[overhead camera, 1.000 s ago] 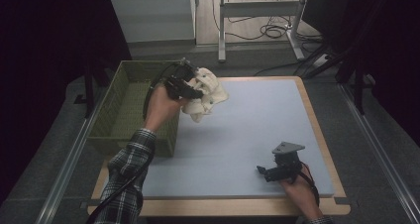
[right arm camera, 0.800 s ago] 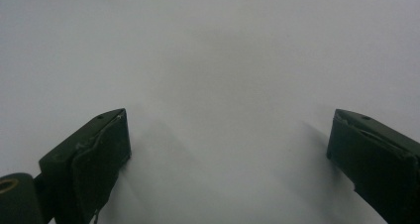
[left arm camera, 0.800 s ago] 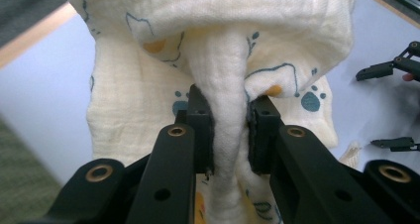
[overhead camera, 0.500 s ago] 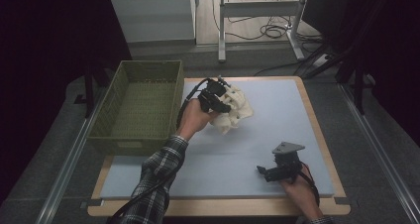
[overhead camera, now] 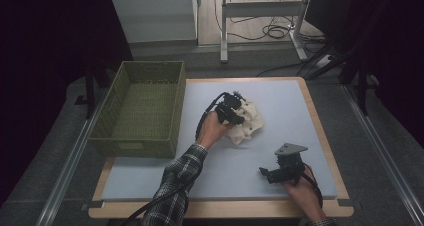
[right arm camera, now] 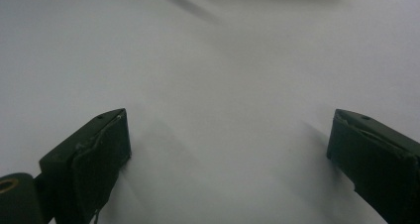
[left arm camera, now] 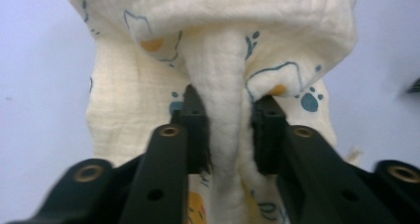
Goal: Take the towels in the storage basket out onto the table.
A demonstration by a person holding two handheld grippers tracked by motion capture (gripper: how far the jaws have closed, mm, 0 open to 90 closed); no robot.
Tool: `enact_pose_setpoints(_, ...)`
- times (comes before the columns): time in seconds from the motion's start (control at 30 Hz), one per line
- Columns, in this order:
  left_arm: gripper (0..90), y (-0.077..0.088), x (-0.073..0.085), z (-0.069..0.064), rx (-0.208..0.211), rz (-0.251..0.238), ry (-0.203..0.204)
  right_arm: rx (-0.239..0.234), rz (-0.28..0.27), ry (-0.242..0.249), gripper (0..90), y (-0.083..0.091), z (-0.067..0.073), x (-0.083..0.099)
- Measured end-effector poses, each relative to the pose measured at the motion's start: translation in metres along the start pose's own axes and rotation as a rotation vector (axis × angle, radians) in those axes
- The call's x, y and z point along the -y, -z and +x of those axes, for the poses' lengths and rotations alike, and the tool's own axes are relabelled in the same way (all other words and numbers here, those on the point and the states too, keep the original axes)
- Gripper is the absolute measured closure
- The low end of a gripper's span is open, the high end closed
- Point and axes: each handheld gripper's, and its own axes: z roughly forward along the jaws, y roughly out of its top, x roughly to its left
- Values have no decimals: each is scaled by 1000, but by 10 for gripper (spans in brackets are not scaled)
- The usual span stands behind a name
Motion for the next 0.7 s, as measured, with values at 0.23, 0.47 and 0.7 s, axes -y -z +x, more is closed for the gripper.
enact_pose_setpoints(0.23,241,-1,4,-3,-4,-40,-23,-1,0,0,35,0,0,0)
enact_pose_setpoints(0.47,96,20,14,-9,-8,-95,-47,0,0,0,35,0,0,0)
enact_pose_setpoints(0.7,51,36,39,-13,2,-140,-39,0,1,1,35,0,0,0)
